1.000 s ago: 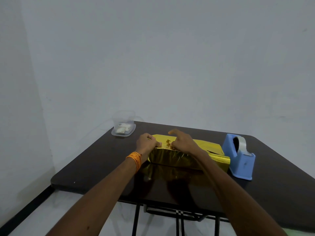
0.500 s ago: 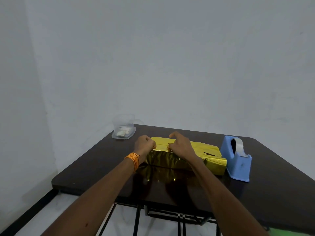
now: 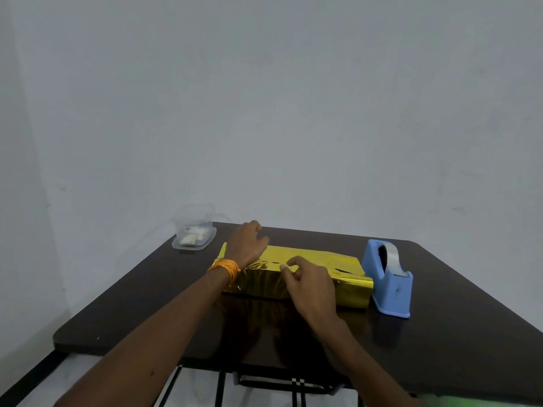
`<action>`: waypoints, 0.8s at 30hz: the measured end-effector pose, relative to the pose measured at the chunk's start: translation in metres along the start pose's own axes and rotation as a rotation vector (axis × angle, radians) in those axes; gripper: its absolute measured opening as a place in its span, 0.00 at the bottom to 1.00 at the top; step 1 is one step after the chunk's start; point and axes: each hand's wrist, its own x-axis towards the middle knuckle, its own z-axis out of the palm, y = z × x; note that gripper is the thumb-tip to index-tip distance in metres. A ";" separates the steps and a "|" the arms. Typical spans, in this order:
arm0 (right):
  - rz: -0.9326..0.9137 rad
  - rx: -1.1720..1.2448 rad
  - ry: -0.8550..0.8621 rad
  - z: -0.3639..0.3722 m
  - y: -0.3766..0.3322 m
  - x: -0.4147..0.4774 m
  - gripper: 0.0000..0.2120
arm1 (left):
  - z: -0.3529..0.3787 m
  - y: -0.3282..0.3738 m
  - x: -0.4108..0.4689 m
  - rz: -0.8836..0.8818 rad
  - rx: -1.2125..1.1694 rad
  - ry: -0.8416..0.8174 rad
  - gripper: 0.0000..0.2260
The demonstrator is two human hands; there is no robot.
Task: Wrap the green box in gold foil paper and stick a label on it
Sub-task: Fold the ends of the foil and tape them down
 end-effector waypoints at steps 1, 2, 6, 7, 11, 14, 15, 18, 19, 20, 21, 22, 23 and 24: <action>0.015 0.008 0.003 0.005 0.004 -0.001 0.13 | 0.003 0.001 0.003 0.002 0.052 -0.073 0.17; 0.029 0.018 0.011 0.008 0.009 0.000 0.12 | 0.006 0.001 0.005 0.010 0.120 -0.141 0.18; 0.066 0.091 -0.002 0.016 0.032 0.015 0.06 | 0.008 -0.004 0.005 0.030 0.293 -0.208 0.21; 0.077 0.131 -0.018 0.018 0.040 0.020 0.05 | 0.005 -0.007 0.004 0.016 0.262 -0.201 0.22; 0.139 0.377 -0.100 0.014 0.060 0.036 0.08 | -0.012 -0.017 -0.003 -0.093 0.017 -0.290 0.25; 0.259 0.557 -0.166 0.010 0.064 0.036 0.13 | -0.016 -0.027 -0.016 -0.260 -0.224 -0.370 0.24; 0.282 0.595 -0.194 0.009 0.065 0.033 0.18 | -0.016 -0.030 -0.020 -0.281 -0.259 -0.404 0.25; 0.199 0.546 -0.322 0.006 0.074 0.022 0.35 | -0.018 -0.026 -0.035 -0.307 -0.418 -0.493 0.26; 0.144 0.521 -0.370 0.005 0.076 0.020 0.39 | -0.018 -0.024 -0.038 -0.322 -0.475 -0.503 0.27; 0.099 0.515 -0.411 0.004 0.077 0.019 0.42 | -0.019 -0.022 -0.041 -0.339 -0.516 -0.512 0.29; 0.072 0.530 -0.447 0.003 0.077 0.019 0.44 | -0.020 -0.020 -0.042 -0.362 -0.535 -0.522 0.32; 0.063 0.568 -0.467 0.002 0.078 0.020 0.45 | -0.019 -0.020 -0.042 -0.386 -0.552 -0.532 0.35; 0.060 0.593 -0.470 0.000 0.079 0.021 0.46 | -0.019 -0.020 -0.041 -0.409 -0.577 -0.534 0.37; 0.049 0.628 -0.462 -0.004 0.077 0.021 0.46 | -0.021 -0.019 -0.042 -0.433 -0.620 -0.529 0.38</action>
